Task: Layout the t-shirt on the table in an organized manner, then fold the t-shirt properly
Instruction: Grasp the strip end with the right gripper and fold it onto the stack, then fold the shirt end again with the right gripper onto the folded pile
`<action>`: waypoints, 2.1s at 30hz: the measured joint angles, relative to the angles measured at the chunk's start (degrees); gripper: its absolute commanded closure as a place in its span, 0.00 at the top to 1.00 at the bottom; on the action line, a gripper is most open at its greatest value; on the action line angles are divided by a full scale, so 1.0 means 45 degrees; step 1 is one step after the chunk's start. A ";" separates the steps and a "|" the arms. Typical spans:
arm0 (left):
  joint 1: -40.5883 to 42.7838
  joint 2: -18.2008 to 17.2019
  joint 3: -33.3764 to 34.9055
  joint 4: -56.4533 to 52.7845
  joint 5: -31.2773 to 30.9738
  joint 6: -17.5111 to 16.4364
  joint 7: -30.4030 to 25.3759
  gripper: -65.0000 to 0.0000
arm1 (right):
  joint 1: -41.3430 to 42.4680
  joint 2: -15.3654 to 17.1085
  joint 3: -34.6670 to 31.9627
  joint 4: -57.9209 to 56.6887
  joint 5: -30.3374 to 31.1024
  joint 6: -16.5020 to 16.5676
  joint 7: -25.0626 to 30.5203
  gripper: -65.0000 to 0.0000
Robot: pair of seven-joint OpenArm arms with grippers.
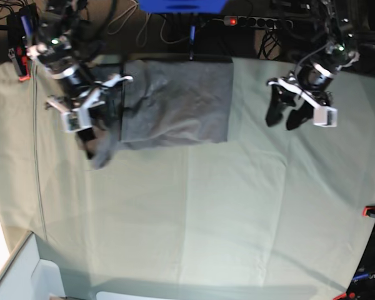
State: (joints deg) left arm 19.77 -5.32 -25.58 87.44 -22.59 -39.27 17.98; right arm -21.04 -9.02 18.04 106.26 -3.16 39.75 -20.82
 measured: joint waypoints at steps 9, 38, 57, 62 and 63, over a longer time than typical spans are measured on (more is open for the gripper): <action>0.0010 0.0053 -0.2166 -0.0044 0.0000 -0.0015 0.0000 0.50 | 0.0272 0.0078 -0.3152 -0.0384 -0.0078 -0.0010 -0.0039 0.00; -0.0384 0.0097 -0.3876 -0.0029 0.0000 -0.0039 0.1248 0.50 | 0.1622 0.0102 -0.6761 -0.3104 -0.0107 -0.0010 0.0053 0.42; -0.0850 0.0068 -0.3876 -0.0102 0.0092 -0.0039 0.1292 0.50 | 0.1107 0.0073 -0.1331 -0.0957 0.0019 -0.0015 0.0141 0.45; -0.0971 0.0092 -0.3866 -0.0097 0.0083 -0.0034 0.1287 0.50 | -0.0151 0.0092 -0.3031 -0.1846 -0.0175 0.0000 0.0000 0.45; -0.0962 0.0102 -0.3866 -0.0097 0.0097 -0.0034 0.1297 0.50 | -0.0345 0.0107 -0.3560 -0.1846 -0.0189 -0.0024 0.0010 0.45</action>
State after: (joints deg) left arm 15.44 -4.86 -42.98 87.00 -22.15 -39.42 23.81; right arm -22.59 -8.54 2.02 97.95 -4.01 39.64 -20.78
